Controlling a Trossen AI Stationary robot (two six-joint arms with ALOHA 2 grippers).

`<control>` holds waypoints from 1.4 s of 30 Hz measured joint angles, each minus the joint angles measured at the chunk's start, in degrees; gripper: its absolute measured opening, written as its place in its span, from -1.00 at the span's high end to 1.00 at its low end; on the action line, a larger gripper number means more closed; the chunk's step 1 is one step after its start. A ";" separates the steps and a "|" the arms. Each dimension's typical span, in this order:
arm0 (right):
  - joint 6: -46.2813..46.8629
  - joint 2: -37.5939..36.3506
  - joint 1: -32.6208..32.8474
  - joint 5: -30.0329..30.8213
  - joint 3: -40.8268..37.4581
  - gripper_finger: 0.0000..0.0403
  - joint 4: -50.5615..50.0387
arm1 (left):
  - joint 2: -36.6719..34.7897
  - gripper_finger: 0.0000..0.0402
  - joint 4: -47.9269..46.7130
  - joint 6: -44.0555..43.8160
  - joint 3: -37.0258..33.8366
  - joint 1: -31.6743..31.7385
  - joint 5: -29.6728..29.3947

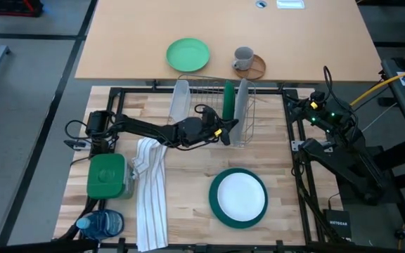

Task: Sort dishes
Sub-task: Put the gray plate in the dish rack

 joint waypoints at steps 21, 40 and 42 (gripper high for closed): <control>0.00 0.00 0.00 0.00 -0.02 0.56 -0.02 | 0.02 0.99 -0.33 0.00 0.00 0.55 0.00; 0.00 0.00 0.00 -0.02 -0.02 0.56 -0.04 | 0.02 0.66 -0.35 -1.36 0.00 1.22 -0.22; 0.00 0.00 0.00 -0.02 -0.02 0.56 -0.04 | 0.01 0.66 -0.35 -1.41 0.00 1.18 -0.15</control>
